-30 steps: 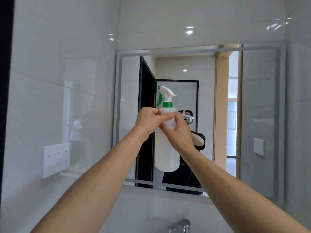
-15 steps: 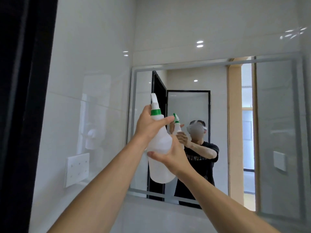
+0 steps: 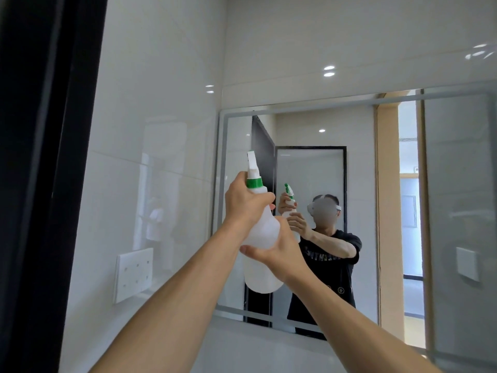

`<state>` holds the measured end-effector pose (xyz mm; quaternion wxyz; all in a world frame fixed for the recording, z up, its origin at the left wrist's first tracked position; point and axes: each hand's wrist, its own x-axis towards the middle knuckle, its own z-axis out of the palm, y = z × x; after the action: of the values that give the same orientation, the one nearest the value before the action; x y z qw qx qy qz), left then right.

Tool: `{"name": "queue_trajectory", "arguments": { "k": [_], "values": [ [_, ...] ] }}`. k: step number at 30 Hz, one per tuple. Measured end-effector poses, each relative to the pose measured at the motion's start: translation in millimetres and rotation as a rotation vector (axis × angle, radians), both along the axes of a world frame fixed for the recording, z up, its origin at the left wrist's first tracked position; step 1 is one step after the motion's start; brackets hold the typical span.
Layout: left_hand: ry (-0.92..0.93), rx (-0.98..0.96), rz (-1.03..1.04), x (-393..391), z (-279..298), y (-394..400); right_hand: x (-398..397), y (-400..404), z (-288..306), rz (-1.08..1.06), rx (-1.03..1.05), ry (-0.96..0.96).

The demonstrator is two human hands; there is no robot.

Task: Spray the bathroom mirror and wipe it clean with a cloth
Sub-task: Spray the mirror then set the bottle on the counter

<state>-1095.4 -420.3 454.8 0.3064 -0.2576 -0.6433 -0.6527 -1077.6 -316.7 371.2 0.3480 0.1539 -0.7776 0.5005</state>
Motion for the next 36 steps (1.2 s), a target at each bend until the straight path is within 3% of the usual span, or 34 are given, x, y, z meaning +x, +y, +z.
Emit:
{"name": "queue_trajectory", "arguments": {
  "k": [4,14,36],
  "values": [
    [0.025,0.003,0.044,-2.0,-0.3,2.0,-1.2,-1.0,0.0,-0.010,0.009,0.012],
    [0.030,-0.007,-0.169,2.7,7.8,11.5,9.4,7.4,9.1,-0.072,-0.005,0.061],
    [0.039,0.014,-0.310,23.1,17.2,67.8,31.1,59.0,10.8,-0.228,0.022,0.103]
  ]
}}
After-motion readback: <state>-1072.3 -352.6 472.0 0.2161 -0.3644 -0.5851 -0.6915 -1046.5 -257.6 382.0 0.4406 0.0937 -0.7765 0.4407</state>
